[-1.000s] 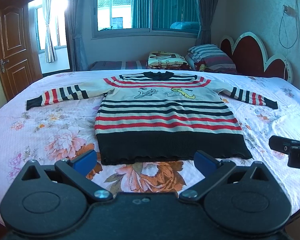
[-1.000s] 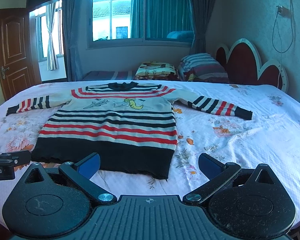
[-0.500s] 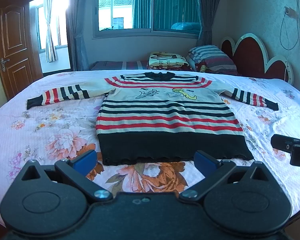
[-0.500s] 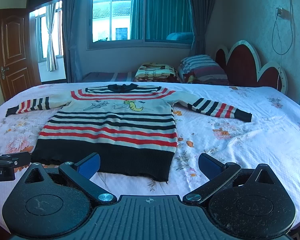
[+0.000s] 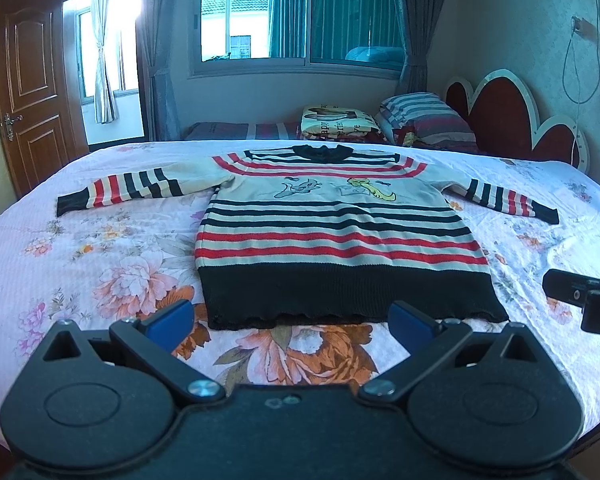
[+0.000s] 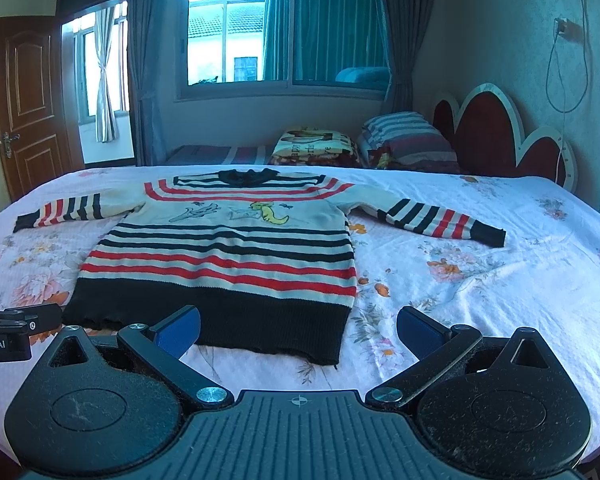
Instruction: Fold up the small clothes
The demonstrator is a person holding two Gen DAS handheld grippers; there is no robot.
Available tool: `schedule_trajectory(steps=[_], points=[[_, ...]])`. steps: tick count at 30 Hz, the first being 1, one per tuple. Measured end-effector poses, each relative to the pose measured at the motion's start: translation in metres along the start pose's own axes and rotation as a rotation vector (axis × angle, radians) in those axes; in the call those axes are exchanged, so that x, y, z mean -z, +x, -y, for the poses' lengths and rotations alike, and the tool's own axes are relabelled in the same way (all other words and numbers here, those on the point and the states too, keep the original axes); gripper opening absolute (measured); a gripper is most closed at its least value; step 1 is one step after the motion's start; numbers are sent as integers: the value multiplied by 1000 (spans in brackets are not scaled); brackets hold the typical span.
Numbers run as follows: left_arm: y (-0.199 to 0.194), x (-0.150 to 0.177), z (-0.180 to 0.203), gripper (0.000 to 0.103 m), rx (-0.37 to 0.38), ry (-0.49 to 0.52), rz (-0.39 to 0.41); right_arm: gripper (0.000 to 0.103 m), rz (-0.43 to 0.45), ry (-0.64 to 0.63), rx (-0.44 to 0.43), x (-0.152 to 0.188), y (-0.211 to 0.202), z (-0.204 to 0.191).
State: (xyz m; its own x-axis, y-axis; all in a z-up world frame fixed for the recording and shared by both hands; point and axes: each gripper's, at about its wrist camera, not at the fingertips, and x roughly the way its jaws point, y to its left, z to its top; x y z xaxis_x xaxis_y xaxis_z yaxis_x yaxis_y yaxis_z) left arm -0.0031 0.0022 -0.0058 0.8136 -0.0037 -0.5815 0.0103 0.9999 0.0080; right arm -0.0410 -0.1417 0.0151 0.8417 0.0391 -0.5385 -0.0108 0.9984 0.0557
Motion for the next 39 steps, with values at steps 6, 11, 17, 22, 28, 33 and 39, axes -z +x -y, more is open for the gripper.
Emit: schedule_trajectory(steps=[6,11,17,22,28,33,39], points=[[0,1,-1,102,2,-1,0,103,1,0,0,0,0,-1],[0,2,-1,102,5,1,0,103,-1,0,2,1,0,-1],[0,3,-2,102,7,1,-1,103,-2,1,0,2,0,-1],[0,1,1,102,3,0,-2,103,-2,3,-2,3,0,0],[1,2,0,102,4,-7,-6,103,-6,8,-4,4,0,1],[4,1,2,102,32,-26,-5,103,-17,4,8,5,3,3],[12,-3,7,102,54,-35,10,103,-10,11,49,5,5,11]])
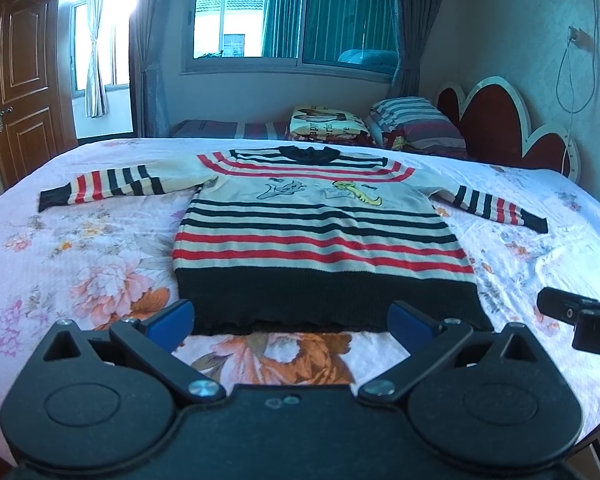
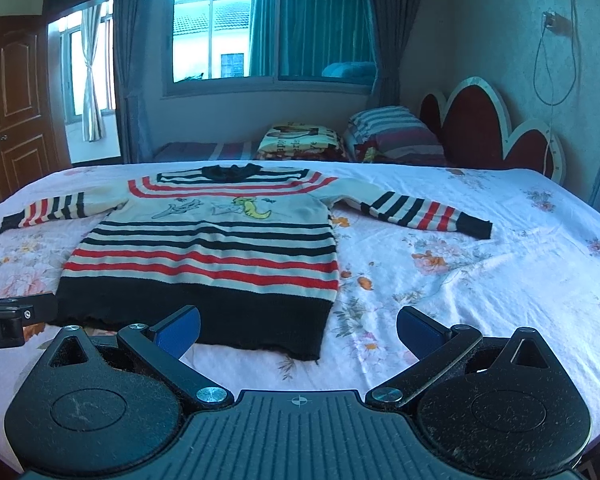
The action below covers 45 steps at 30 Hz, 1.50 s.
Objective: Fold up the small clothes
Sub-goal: 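Move the right gripper to the black sleeve cuff and grasp it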
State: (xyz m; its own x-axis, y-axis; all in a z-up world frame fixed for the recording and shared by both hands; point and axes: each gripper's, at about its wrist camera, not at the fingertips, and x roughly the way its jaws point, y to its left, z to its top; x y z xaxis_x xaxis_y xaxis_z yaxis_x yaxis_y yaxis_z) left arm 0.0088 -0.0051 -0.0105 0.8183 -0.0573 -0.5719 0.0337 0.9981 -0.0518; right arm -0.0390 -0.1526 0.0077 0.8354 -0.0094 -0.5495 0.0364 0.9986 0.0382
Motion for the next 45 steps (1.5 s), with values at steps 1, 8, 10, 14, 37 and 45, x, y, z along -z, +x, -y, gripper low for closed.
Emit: schedule_trajectory(steps=[1,8,10,14,37,45], points=[[2,-1,1,102,7,-6,4,103,0,0,9,0,1,2],[26,-14,15,102,49,45,-38,103,14,50,73,-8,15,27],[36,-21,13,102,96,17,-52,103,22,71,92,-14,22,37],[66,-30,12,102,148,-21,-100,103,26,137,130,-28,43,65],[241,-125,22,102,-33,-4,-36,58,20,470,194,-100,236,228],[304,-125,27,102,-59,-15,-96,58,-12,707,222,-82,311,300]])
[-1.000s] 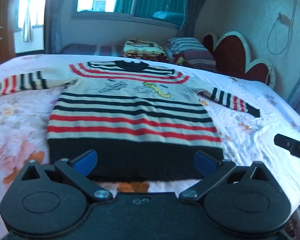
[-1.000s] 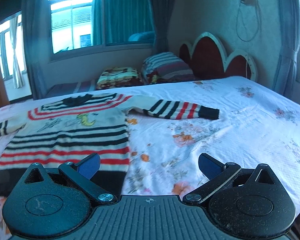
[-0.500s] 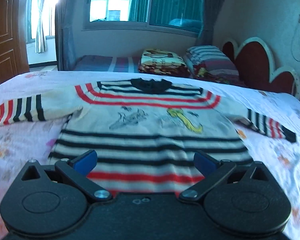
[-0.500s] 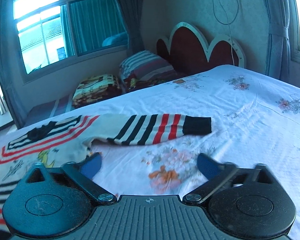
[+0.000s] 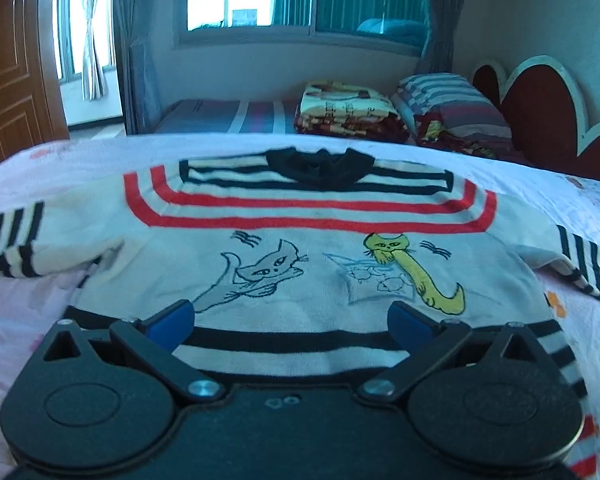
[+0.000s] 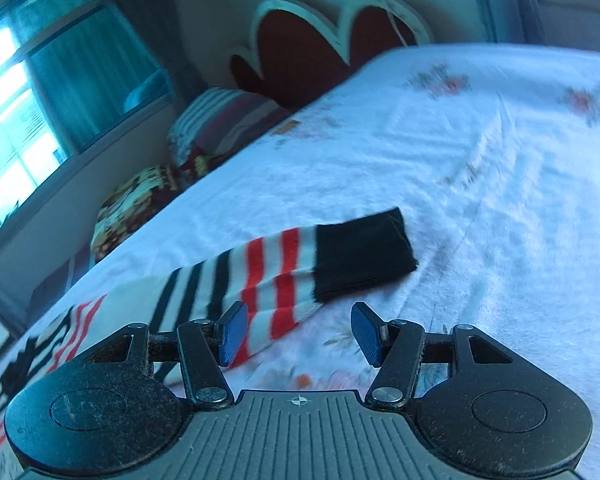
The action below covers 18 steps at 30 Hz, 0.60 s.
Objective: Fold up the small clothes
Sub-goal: 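Move the right gripper to the black sleeve cuff and grasp it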
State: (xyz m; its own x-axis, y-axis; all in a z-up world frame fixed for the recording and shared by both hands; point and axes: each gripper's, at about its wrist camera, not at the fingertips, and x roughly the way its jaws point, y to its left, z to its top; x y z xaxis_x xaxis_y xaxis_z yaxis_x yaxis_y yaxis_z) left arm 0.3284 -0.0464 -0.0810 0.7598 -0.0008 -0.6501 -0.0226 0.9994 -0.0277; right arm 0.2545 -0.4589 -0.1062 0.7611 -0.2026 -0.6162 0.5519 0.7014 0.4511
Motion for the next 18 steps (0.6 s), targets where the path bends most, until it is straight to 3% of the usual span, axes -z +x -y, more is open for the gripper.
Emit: schedule_trajectory(steps=[3,9,10,11,13,16,18], points=[[13,0,2,102,-13,3,-13,41,-18,101,12,-7,23,22],[25,1,5,102,-26,16,-41,39,-13,246,-26,-18,38,45],[27,0,5,102,-29,16,-45,10,-14,236,-30,-20,39,43],[29,-1,5,102,-32,13,-50,5,-22,201,-33,-23,41,40],[31,-4,4,102,-38,10,-50,5,11,95,-38,-33,36,27],[35,-7,6,102,-54,39,-37,5,142,-61,-60,-46,11,9],[40,-7,6,102,-62,56,-49,5,136,-103,-30,-45,15,12]])
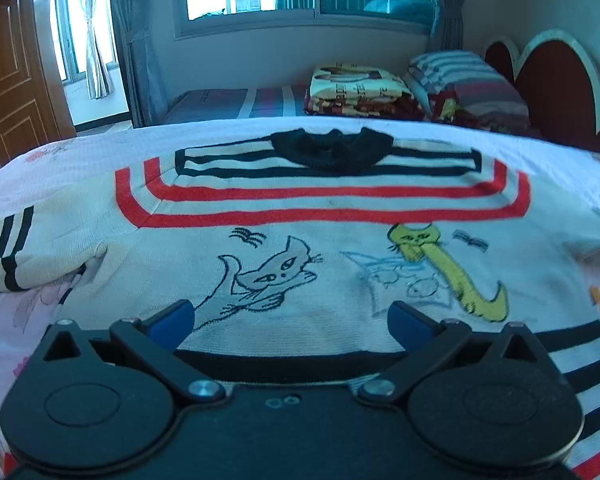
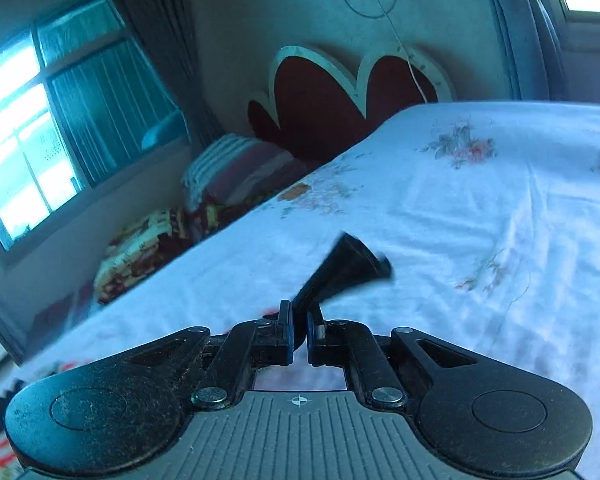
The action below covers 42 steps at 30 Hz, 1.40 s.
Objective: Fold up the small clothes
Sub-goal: 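Move the right gripper to the black sleeve cuff and grasp it, then lift the sleeve with the right gripper and carry it across the sweater front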
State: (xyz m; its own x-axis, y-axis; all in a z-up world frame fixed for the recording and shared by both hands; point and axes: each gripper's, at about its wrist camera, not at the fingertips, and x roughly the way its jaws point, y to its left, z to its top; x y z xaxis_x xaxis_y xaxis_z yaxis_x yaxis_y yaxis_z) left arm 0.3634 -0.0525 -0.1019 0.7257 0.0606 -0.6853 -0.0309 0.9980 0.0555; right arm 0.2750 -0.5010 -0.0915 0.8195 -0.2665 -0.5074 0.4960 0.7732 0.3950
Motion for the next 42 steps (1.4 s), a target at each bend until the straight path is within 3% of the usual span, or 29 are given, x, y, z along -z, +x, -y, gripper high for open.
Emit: schedule_trajectory(steps=[2,3,8,13,18,23,29,32,39,42], points=[[5,1,-1,102,4,2,-23,5,-151,34,50,10,25,12],[7,2,-1,102,7,5,-33,5,-183,49,57,16,30,16],[14,9,0,102,25,43,-97,5,-168,107,57,23,23,21],[13,12,-3,102,36,69,-113,5,-169,227,35,23,24,32],[4,7,-15,102,57,58,-116,5,-142,158,62,15,28,18],[-15,6,-48,102,51,34,-70,5,-72,-6,50,4,24,-33],[-13,-1,-94,102,21,-44,-74,5,-35,-188,-124,13,12,-139],[-16,-5,-114,102,24,-72,-49,5,-49,-269,-208,36,7,-197],[-16,-6,-155,102,22,-100,-28,5,-175,-420,-381,115,12,-316],[-18,-3,-175,93,38,-135,-19,5,-230,-476,-440,149,13,-354]])
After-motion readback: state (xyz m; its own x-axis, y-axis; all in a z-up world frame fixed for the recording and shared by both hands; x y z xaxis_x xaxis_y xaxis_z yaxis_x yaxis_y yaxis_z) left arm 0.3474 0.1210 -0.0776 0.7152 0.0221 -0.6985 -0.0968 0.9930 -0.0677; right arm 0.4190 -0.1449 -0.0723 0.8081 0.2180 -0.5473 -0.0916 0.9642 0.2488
